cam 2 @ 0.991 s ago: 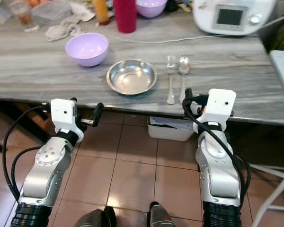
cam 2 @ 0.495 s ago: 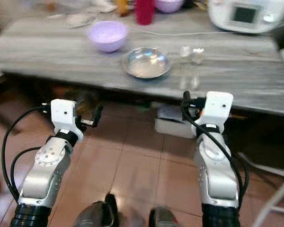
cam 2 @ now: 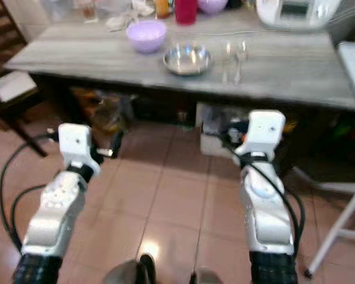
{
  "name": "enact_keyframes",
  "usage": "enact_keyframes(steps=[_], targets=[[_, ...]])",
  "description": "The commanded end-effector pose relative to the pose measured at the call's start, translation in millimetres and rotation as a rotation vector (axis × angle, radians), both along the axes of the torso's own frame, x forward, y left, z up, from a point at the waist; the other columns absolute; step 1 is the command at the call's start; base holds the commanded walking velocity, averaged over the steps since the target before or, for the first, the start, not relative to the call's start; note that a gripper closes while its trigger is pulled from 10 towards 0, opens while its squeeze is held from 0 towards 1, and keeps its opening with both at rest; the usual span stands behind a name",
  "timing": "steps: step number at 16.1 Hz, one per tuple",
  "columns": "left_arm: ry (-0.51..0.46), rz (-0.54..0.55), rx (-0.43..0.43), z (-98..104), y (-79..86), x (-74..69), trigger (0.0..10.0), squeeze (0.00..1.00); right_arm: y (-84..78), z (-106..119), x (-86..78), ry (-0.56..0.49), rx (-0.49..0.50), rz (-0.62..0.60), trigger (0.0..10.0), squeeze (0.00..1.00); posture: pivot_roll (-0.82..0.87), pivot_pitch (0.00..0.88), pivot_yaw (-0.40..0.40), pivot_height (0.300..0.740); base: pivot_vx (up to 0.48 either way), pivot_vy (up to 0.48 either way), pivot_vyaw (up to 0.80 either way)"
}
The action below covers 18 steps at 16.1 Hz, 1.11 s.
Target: Setting the table
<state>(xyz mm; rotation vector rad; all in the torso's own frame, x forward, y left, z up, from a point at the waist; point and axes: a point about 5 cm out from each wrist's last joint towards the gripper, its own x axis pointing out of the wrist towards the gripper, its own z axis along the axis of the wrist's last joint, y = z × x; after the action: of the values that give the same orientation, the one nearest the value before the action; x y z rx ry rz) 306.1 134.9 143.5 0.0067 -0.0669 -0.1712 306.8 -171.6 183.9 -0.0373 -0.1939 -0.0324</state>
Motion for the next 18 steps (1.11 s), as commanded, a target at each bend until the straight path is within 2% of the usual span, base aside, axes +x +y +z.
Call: enact_keyframes(steps=[1,5,6,7,8,18], targets=[[-0.011,-0.004,0.015,1.3,-1.6,2.0,10.0,0.00,2.7,0.6,-0.6,-0.011,-0.011,0.024,10.0,0.00,-0.22,0.103,0.037,0.740,-0.289,0.000,0.00],[-0.040,-0.050,-0.031,1.9,-4.7,0.3,10.0,0.00,7.3,0.9,-0.1,-0.022,-0.013,0.038,10.0,0.00,-0.23,0.094,0.029,0.740,-0.069,0.000,0.00],[-0.062,-0.040,-0.002,3.9,-3.7,-0.3,10.0,0.00,7.5,0.6,-1.0,-0.026,-0.025,0.035,10.0,0.00,-0.22,0.092,0.030,0.740,0.000,0.000,0.00],[-0.054,-0.048,-0.009,3.2,-4.7,0.0,10.0,0.00,7.7,-0.1,-1.3,-0.026,-0.025,0.035,10.0,0.00,-0.22,0.092,0.030,0.740,0.000,0.000,0.00],[-0.046,-0.061,-0.033,3.1,-6.2,0.2,10.0,0.00,8.0,-0.8,-1.6,-0.025,-0.024,0.035,10.0,0.00,-0.22,0.092,0.030,0.740,0.000,-0.386,0.00],[-0.053,-0.089,-0.048,3.5,-10.4,1.6,10.0,0.00,6.1,-0.8,-1.4,-0.025,-0.017,0.016,10.0,0.00,-0.23,0.101,0.035,0.740,0.000,-0.480,0.00]])
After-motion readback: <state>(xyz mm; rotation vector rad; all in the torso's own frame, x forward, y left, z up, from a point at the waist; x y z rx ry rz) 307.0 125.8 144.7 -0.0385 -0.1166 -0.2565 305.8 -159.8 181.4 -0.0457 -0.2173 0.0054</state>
